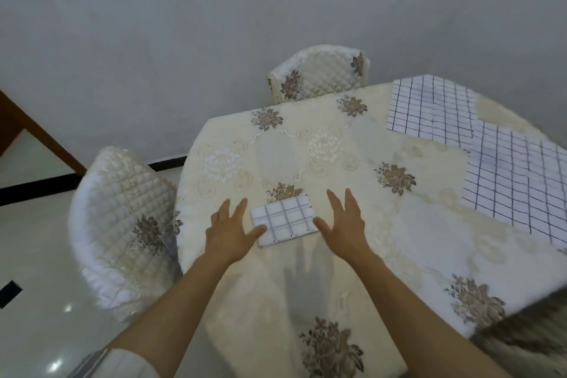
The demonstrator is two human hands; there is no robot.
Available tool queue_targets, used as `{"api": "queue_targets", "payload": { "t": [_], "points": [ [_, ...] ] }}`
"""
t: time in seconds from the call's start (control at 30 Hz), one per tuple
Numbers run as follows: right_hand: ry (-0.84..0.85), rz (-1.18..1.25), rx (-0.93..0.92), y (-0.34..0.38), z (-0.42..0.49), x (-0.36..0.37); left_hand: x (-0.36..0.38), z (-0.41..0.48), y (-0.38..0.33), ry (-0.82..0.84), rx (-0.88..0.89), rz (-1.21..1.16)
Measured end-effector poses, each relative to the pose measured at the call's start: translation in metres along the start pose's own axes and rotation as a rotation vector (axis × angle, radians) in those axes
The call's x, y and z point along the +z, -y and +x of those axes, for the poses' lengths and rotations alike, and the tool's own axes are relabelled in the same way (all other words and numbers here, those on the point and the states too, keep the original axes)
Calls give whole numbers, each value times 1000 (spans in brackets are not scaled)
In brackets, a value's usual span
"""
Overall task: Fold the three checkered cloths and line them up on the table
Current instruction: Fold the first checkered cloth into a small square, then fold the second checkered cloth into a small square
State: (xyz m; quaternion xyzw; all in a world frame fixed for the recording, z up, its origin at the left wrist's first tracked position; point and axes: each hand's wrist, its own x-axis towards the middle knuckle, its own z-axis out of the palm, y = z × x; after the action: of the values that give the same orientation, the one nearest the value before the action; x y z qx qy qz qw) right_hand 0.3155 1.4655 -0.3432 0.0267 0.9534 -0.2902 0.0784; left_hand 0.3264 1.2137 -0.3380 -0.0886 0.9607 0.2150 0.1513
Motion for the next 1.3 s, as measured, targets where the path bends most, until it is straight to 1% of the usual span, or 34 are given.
{"api": "queue_targets", "payload": {
  "t": [0.07,0.17,0.3,0.4,0.47,0.53,0.63,0.73,0.87,1.0,1.13,1.2,1.3],
  "points": [
    [-57,94,-51,13,-17,-17,-13,-12,-6,-23,48,-90],
    [-152,170,-93,31,-48,-38,-30,-26,-6,-56,145,-171],
    [-299,170,-124,50,-102,-56,-46,-51,-1,-130,308,-320],
    [-382,201,-55,55,-151,-61,-51,-68,-4,-170,415,-420],
    [-408,233,-6,52,-184,-61,-45,-84,-10,-175,444,-497],
    [-422,234,39,51,-214,-61,-35,-106,-19,-121,463,-575],
    [-473,257,79,49,-251,-65,-21,-139,-38,17,525,-637],
    [-524,303,111,45,-280,-76,-19,-162,-60,30,610,-613],
    [-608,385,133,20,-320,-91,-13,-194,-98,35,689,-597],
    [-706,504,145,-23,-369,-108,17,-241,-147,84,751,-559],
    [-766,543,169,-82,-424,-133,62,-301,-202,127,826,-529],
    [-789,570,181,-123,-458,-151,88,-337,-239,123,851,-501],
    [-820,605,201,-166,-494,-176,114,-375,-280,108,895,-474]
  ]
}}
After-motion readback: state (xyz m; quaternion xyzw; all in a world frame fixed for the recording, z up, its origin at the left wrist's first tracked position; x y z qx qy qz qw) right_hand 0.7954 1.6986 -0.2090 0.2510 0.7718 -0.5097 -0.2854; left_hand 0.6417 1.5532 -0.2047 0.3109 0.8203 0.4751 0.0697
